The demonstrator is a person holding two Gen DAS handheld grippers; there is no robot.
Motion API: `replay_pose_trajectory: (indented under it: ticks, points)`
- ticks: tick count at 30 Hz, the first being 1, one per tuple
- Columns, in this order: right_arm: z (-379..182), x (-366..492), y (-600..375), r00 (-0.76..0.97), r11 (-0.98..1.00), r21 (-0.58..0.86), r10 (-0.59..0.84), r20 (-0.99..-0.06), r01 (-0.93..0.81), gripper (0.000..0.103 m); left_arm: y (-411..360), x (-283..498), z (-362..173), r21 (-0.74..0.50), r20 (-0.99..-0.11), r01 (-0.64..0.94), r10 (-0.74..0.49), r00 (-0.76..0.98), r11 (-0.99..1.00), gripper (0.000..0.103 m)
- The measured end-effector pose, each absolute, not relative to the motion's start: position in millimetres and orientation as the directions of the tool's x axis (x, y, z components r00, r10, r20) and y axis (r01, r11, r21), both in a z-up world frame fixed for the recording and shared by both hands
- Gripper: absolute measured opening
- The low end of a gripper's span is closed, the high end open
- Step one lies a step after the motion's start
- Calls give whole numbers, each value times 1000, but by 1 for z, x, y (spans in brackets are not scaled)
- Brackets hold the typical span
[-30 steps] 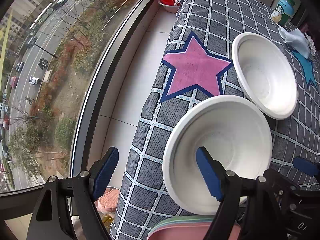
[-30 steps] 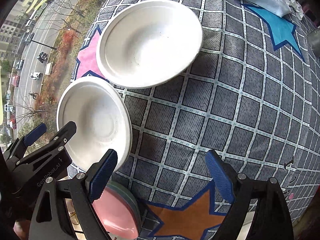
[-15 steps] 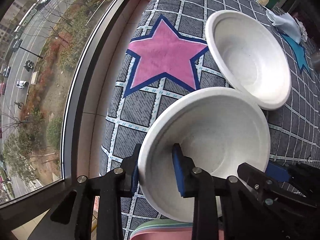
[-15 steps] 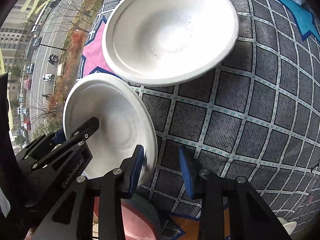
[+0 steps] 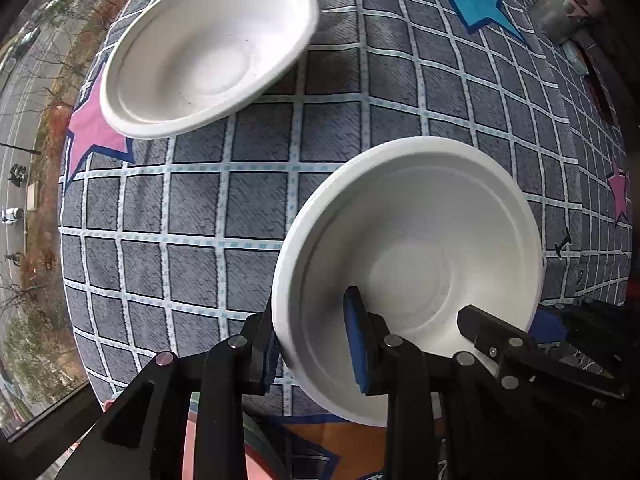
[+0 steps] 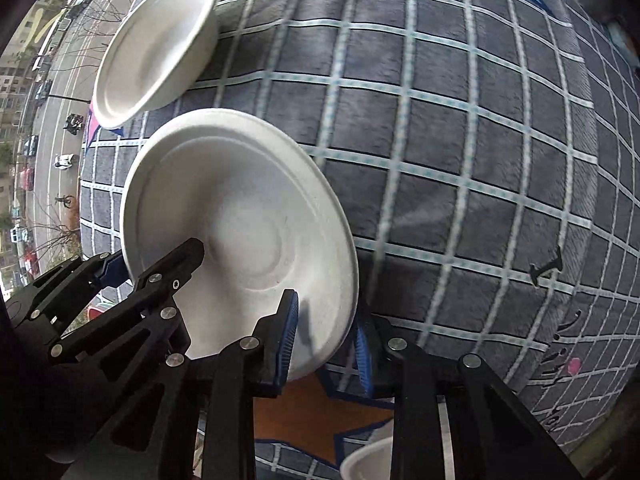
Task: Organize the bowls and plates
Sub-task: 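Close the right gripper on the white bowl's rim and lift it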
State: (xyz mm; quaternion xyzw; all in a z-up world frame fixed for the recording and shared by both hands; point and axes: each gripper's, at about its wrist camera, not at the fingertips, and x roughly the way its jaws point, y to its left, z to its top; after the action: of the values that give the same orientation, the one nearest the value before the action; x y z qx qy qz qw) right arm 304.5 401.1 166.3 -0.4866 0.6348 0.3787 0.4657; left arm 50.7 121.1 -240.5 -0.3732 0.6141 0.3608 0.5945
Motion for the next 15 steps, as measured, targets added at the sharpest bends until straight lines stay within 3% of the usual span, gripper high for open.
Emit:
replay_pose_trajectory:
  ticks: [8,15]
  points:
    - [161,324,386,-131,354,31,-263,-956,-935,29,108,96,-245,-13,-999,-872,-49,-12,489,34]
    - [183,320,375,-136,338,55,-220,-966,-939,29,86,127,-212,-17,-1000,-867,-22,6,498,34]
